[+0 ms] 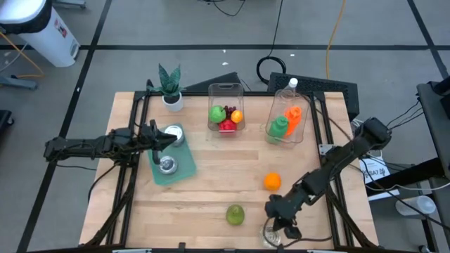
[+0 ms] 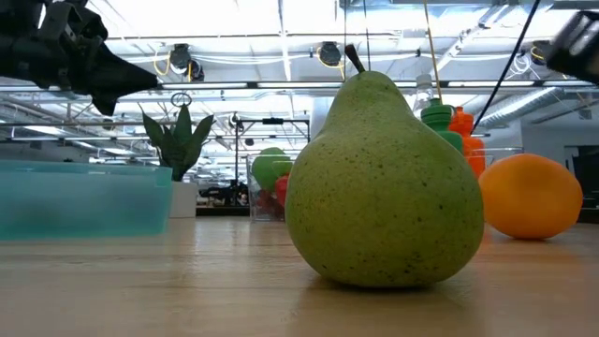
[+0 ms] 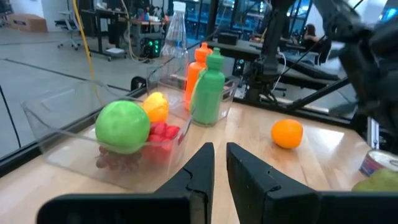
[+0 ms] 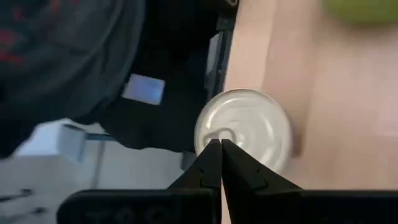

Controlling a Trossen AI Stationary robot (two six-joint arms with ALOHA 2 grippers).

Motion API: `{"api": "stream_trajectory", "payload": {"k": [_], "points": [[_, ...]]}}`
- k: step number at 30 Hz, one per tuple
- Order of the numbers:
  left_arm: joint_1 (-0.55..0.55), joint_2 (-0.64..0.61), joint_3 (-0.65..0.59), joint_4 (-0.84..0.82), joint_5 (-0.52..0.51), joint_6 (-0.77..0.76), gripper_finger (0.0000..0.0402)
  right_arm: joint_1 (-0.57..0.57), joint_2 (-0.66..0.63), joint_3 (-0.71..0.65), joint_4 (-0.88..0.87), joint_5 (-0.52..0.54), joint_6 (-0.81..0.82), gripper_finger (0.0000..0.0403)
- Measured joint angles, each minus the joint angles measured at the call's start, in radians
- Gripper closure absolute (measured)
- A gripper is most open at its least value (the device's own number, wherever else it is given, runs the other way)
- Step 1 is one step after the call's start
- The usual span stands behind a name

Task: Pick & Place Food Item
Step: Stack the blue and pink tuna can on top of the green tuna can in the blue bin

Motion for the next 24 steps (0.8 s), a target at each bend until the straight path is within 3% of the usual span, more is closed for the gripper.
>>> {"api": "stream_trajectory", "payload": {"k": [8, 17, 21, 24], "points": [[-0.001, 0.0, 0.0, 0.023, 0.001, -0.013, 0.0352, -0.021, 0.13, 0.0, 0.048, -0.032, 0.148, 0.0403], [-0.004, 0.0, 0.0, 0.0, 0.001, -0.043, 0.0352, -0.084, 0.237, 0.003, 0.064, -0.115, 0.119, 0.0403], [-0.004, 0.0, 0.0, 0.015, 0.001, -0.047, 0.0352, -0.138, 0.261, 0.005, 0.074, -0.083, 0.049, 0.0403], [-0.004, 0.0, 0.0, 0.019, 0.001, -0.046, 0.0352, -0.204, 0.261, 0.005, 0.067, 0.002, -0.004, 0.0403]]}}
